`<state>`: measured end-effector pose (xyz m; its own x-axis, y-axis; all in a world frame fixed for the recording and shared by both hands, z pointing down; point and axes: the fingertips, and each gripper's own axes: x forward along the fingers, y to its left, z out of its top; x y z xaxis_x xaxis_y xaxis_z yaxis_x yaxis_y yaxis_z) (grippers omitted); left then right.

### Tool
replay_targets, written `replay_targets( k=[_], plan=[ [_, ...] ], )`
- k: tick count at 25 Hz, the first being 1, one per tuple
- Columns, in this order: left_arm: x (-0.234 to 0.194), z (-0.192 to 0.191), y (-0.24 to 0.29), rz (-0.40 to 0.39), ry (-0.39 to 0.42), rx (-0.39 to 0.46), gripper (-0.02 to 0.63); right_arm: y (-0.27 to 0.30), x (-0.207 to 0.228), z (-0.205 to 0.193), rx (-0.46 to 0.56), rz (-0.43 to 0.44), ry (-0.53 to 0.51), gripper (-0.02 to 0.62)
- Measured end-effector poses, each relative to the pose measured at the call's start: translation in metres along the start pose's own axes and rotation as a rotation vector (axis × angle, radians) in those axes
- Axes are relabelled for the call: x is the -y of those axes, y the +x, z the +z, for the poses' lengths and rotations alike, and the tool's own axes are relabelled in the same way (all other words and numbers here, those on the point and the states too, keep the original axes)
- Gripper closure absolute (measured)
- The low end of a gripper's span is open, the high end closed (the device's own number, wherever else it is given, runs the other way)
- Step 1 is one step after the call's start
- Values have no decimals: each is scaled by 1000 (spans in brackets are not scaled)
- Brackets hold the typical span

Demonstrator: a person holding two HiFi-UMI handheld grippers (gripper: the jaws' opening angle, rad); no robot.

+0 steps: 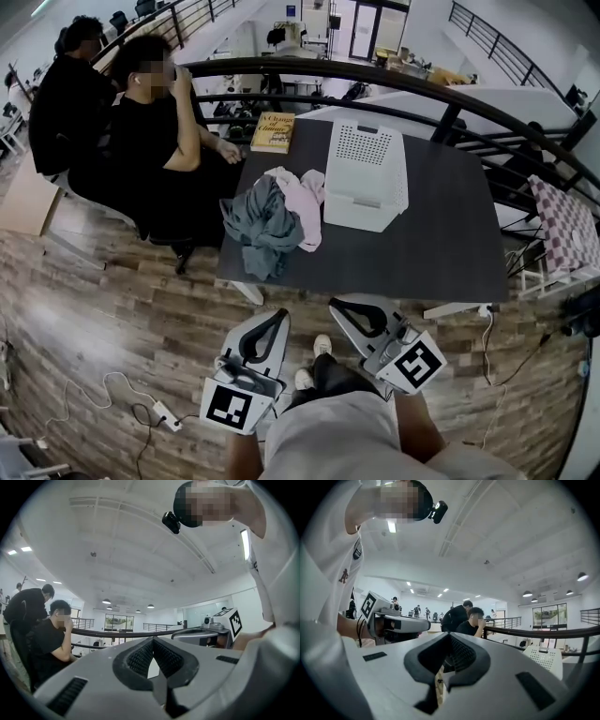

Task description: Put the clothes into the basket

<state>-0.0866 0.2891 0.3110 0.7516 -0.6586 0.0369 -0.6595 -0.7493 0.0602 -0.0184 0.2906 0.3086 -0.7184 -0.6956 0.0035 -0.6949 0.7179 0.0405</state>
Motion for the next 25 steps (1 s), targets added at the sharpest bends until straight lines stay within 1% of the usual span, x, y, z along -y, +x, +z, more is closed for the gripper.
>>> replay_targets(
  k=[5, 14, 20, 25],
  plan=[
    [-15, -2, 24, 17, 2, -12, 604, 17, 24, -5, 3, 38, 5, 580],
    [-41, 0, 63, 80, 2, -35, 604, 46, 62, -10, 0, 117, 24, 580],
    [-45, 5, 82, 130, 20, -44, 604, 52, 88, -11, 3, 159, 34, 580],
    [-47, 5, 101, 148, 19, -47, 604, 57, 106, -13, 11, 177, 43, 580]
  ],
)
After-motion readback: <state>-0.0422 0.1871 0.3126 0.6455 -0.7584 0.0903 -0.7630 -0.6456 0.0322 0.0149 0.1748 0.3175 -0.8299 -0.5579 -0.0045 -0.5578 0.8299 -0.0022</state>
